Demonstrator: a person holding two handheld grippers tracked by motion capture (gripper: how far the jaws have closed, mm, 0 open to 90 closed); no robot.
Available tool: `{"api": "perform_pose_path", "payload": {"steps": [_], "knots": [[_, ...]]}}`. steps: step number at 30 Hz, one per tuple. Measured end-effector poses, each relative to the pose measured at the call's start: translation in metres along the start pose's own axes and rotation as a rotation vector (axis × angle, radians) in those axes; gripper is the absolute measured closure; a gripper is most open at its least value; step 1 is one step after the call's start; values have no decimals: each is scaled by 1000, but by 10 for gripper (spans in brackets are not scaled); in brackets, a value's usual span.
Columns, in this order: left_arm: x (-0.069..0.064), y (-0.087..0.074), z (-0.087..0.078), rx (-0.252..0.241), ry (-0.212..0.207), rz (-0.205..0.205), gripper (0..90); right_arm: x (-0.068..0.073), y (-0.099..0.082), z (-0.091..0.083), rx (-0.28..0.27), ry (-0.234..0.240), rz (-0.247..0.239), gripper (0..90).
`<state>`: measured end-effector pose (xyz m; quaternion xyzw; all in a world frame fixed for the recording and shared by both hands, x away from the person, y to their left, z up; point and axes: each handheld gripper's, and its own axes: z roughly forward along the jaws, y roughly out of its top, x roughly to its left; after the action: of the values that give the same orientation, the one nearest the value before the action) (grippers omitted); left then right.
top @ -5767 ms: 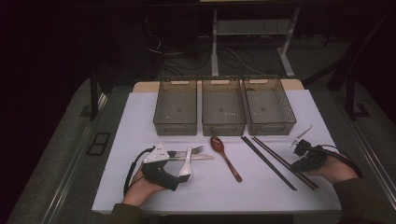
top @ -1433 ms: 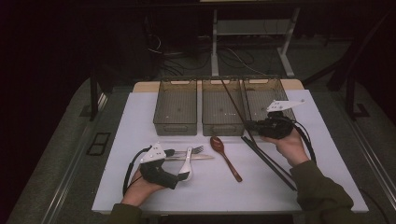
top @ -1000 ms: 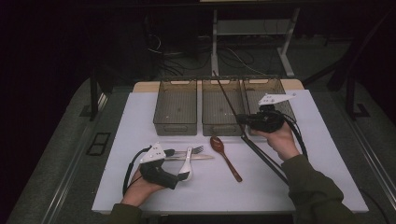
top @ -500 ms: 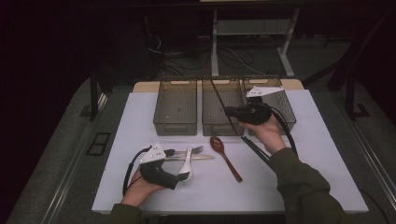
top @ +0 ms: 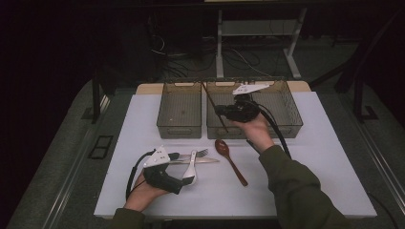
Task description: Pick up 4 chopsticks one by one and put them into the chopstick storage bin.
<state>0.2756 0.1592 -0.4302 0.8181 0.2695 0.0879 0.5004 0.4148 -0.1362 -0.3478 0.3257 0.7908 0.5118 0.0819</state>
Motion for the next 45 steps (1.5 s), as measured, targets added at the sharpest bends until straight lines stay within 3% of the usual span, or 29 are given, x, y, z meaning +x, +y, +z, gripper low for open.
{"api": "perform_pose_path", "payload": {"steps": [22,28,36,45], "knots": [[-1,1,0,7,-5,14,0,19,36,57,8,-29,-21,844],[-1,0,0,-6,-7,2,0,23,43,72,12,-26,-21,844],[0,1,0,-5,-12,4,0,23,42,93,27,-29,-13,844],[0,0,0,-3,-15,2,0,22,30,113,86,-42,-2,843]]}}
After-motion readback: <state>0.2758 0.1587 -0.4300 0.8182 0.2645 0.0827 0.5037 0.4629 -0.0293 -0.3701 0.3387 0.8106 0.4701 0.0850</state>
